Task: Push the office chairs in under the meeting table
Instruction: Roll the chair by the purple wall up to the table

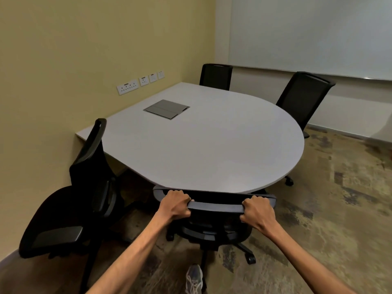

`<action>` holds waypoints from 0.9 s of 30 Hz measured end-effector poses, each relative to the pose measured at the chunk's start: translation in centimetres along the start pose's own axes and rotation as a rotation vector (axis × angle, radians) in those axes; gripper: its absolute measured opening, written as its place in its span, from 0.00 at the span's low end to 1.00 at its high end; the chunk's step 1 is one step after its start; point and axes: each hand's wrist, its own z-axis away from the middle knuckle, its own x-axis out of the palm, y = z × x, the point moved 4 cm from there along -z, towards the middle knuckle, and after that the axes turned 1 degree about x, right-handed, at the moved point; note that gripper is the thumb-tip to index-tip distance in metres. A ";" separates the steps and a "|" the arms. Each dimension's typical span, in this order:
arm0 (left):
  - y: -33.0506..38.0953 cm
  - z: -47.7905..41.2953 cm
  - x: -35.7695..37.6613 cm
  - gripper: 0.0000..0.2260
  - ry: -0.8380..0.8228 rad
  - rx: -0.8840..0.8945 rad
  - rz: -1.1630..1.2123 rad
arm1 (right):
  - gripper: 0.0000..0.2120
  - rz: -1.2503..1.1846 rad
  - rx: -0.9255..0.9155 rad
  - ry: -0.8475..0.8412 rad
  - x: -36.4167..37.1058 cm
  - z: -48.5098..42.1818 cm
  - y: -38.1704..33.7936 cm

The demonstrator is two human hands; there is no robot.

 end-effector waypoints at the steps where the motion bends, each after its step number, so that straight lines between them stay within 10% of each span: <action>1: -0.2 -0.6 -0.2 0.16 0.008 0.001 -0.002 | 0.08 -0.001 0.003 0.009 0.0 -0.7 0.1; 18: -1.9 -9.1 -0.9 0.08 0.024 0.107 0.043 | 0.06 0.057 0.071 0.013 0.9 -9.6 4.1; 27: -2.3 -6.4 -1.2 0.21 0.151 0.057 0.141 | 0.08 -0.084 0.014 0.037 -0.1 -7.4 2.1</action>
